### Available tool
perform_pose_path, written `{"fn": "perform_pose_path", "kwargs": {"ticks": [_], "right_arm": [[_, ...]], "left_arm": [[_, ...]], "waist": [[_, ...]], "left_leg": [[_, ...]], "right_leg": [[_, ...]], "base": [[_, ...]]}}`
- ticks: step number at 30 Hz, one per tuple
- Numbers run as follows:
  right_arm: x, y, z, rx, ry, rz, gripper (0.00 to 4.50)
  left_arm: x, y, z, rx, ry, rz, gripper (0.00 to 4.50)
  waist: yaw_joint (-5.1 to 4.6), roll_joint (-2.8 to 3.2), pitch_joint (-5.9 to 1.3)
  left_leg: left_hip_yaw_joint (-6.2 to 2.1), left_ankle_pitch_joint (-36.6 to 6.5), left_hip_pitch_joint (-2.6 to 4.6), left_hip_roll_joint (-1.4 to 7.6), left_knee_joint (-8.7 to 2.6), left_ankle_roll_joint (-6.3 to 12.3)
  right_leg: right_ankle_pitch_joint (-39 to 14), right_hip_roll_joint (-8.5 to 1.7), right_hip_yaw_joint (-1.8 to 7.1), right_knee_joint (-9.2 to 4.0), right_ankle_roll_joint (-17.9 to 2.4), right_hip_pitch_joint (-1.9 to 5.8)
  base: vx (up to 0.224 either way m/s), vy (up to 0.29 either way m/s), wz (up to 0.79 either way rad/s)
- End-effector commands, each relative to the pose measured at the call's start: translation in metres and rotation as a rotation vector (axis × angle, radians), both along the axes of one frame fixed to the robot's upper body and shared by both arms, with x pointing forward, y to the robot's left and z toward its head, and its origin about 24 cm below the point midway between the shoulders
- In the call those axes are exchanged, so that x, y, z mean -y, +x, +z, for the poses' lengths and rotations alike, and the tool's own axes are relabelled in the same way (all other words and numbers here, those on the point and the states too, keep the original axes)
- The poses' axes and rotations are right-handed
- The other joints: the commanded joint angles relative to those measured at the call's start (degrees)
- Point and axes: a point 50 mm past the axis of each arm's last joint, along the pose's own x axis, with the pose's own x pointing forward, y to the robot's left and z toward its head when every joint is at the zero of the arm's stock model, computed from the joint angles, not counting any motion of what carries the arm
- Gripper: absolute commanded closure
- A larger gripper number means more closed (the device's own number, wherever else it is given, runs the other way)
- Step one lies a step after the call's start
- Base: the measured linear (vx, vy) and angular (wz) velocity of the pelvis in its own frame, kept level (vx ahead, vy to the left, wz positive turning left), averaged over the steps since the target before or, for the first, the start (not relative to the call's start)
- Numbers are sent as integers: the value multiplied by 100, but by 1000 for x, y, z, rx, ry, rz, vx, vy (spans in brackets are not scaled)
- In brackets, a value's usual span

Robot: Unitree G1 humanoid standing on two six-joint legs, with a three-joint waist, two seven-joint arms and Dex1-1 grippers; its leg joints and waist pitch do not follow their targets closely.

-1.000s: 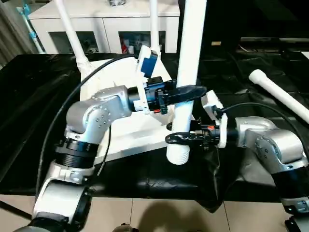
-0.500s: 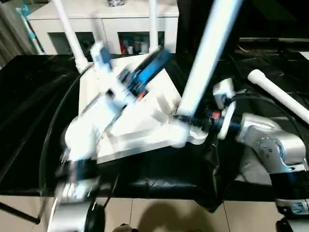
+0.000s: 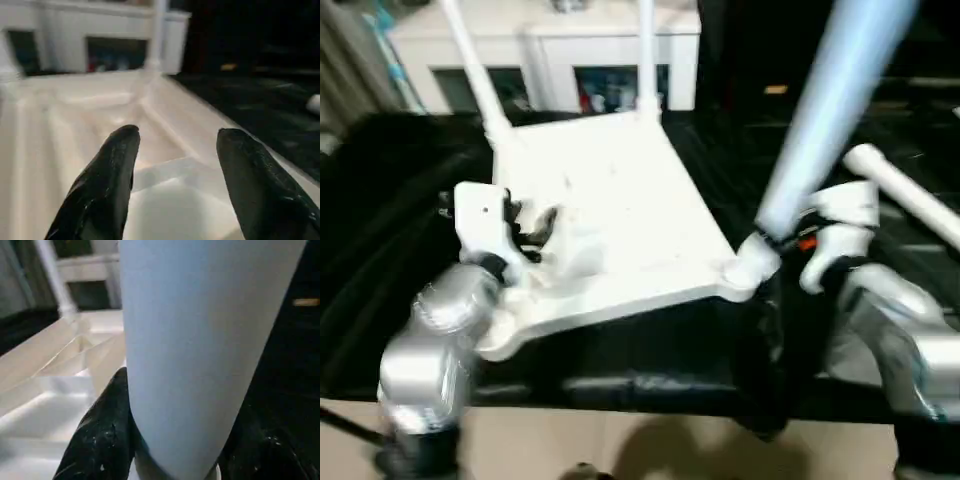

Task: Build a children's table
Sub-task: Pick table leg

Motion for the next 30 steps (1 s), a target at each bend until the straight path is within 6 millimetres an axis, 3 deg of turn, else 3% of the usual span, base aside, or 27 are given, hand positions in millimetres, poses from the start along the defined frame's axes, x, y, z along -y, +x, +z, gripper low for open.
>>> {"fn": "perform_pose_path", "kwargs": {"ticks": [1, 2, 4, 5, 6, 7, 8, 9, 10, 11, 12, 13, 14, 15, 16, 17, 18, 19, 20, 21, 22, 23, 24, 27, 30], "right_arm": [[-3, -9, -1, 21, 51, -36, 265], [-8, -13, -6, 9, 38, -41, 265], [-16, -17, -9, 1, 22, -28, 265], [-20, -16, -9, 4, 10, -17, 265], [-24, -14, -11, 2, -7, 2, 265], [-27, -12, -14, -9, -23, 19, 265], [-27, -7, -19, -44, -11, 26, 265], [-28, -7, -19, -44, -11, 30, 265], [-30, -6, -20, -41, -12, 41, 265], [-32, -5, -20, -32, -18, 49, 265], [-33, -4, -20, -27, -23, 49, 265], [-33, -3, -19, -25, -26, 47, 265], [-38, -2, -20, -25, -10, 45, 265], [-40, -2, -21, -30, -5, 46, 265], [-42, -2, -21, -32, -5, 50, 265], [-45, -1, -21, -32, -15, 60, 265], [-47, -2, -21, -35, 5, 72, 265], [-49, -2, -21, -37, 21, 79, 265], [-50, -2, -22, -38, 28, 83, 265], [-51, -2, -23, -40, 29, 81, 265], [-52, -1, -25, -42, 30, 75, 265], [-52, -1, -25, -43, 30, 73, 265], [-54, -1, -26, -45, 37, 66, 265], [-59, -2, -28, -46, 42, 72, 265], [-65, -7, -33, -60, 13, 108, 265]], "left_arm": [[2, -7, -10, -33, 33, 22, 168], [2, -11, -16, -52, 19, 47, 168], [-2, -11, -21, -41, 11, 89, 168], [-3, -9, -22, -40, 18, 106, 168], [-4, -6, -22, -24, 11, 117, 168], [-4, -2, -21, -12, -5, 131, 168], [-3, 3, -20, -4, 33, 159, 168], [-3, 2, -19, -7, 29, 164, 168], [-3, 1, -18, -17, 16, 175, 168], [-3, -1, -17, -22, -8, 176, 168], [-2, -2, -16, -19, -18, 170, 168], [-2, -2, -16, -16, -20, 166, 168], [-5, -5, -22, -24, 69, 167, 168], [-5, -5, -25, -31, 126, 150, 168], [-7, -5, -29, -53, 178, 156, 168], [-10, -2, -30, -43, 252, 170, 168], [-9, -1, -27, -40, 225, 155, 168], [-7, 0, -25, -37, 198, 139, 168], [-4, 1, -22, -16, 187, 118, 168], [-4, 2, -20, -6, 181, 107, 168], [-3, 2, -19, -2, 173, 103, 168], [-3, 3, -18, -2, 168, 101, 168], [-3, 3, -18, -9, 160, 102, 168], [-5, 3, -19, -13, 150, 91, 168], [-4, 2, -19, -15, 144, 47, 168]], "waist": [[-56, -47, -326], [-123, -124, -320], [-216, -106, -322], [-268, -206, -324], [-287, -242, -357], [-340, -483, -303], [-269, -437, -236], [-301, -239, -304], [-374, -188, -296], [-439, -26, -312], [-587, -80, -288], [-604, -73, -267], [-630, -181, -217], [-568, -192, -230], [-541, -303, -232], [-343, -502, -231], [-106, -635, -347], [-12, -619, -316], [96, -595, -313], [151, -496, -358], [142, -435, -366], [124, -395, -342], [116, -299, -327], [68, -248, -344], [39, -189, -301]], "left_leg": [[-87, -1740, 78, 193, -473, 84], [-89, -1796, 63, 166, -473, 49], [-113, -1783, 44, 139, -482, -12], [-101, -1793, 25, 128, -473, 2], [-124, -1726, 20, 118, -464, 0], [-90, -1770, -7, 108, -455, 37], [-347, -1942, -290, 39, -607, 166], [-432, -2134, -229, 96, -657, 110], [-614, -2477, -215, 184, -701, 14], [-956, -3251, -179, 330, -853, -206], [-1404, -3764, 0, 569, -1058, -205], [-1579, -3827, 115, 626, -1091, -143], [-1378, -3556, 275, 1130, -1136, -10], [-1114, -3181, 226, 921, -1030, 388], [-920, -2919, 134, 662, -861, 559], [-267, -2106, 39, -229, 74, 392], [-268, -671, -189, -215, 280, 390], [-284, -218, -233, -151, 189, 365], [-280, -131, -185, -53, 7, 334], [-331, -179, -129, 78, -207, 316], [-334, -213, -111, 76, -236, 268], [-304, -499, -21, 111, -281, 198], [-326, -769, 19, 162, -321, 125], [-366, -1189, 74, 300, -418, 51], [-367, -1726, 144, 329, -487, -14]], "right_leg": [[-2584, -233, 193, -568, -561, 188], [-2877, -210, 172, -608, -370, 192], [-3125, -200, 154, -644, -167, 188], [-3213, -181, 148, -675, -98, 187], [-3308, -202, 140, -622, -22, 203], [-3552, -186, 126, -711, 84, 167], [-3631, -344, -143, -542, 41, 387], [-3464, -291, -200, -540, -34, 389], [-3101, -281, -260, -490, -136, 381], [-2306, -184, -328, -312, -305, 480], [-1344, -22, -281, 7, -584, 390], [-1186, 53, -240, 151, -742, 280], [-1096, 26, -24, 382, -643, 100], [-923, -32, 130, 367, -695, 112], [-917, -102, 238, 93, -897, 165], [-2192, -382, 331, -667, -1289, 104], [-3159, -601, 580, -658, -619, 443], [-3348, -623, 598, -640, -98, 402], [-3445, -568, 603, -601, 521, 391], [-2642, -433, 453, -474, 535, 400], [-2171, -293, 358, -423, 444, 364], [-1921, -204, 247, -478, 287, 307], [-2059, -227, 222, -487, 38, 314], [-1997, -216, 202, -480, -332, 347], [-2345, -250, 202, -508, -484, 340]], "base": [[0, 0, 0], [0, 0, 0], [0, 0, 0], [0, 0, 0], [0, 0, 0], [0, 0, 0], [0, 0, 0], [-56, -27, 9], [-61, -35, 31], [-61, -35, 31], [8, -47, 51], [48, -103, 56], [48, -103, 56], [29, -193, 40], [22, -242, 25], [22, -242, 25], [41, -217, 8], [20, -165, 2], [20, -165, 2], [-23, -115, 7], [-25, -88, 5], [-25, -88, 5], [0, 0, 0], [0, 0, 0], [0, 0, 0]]}}
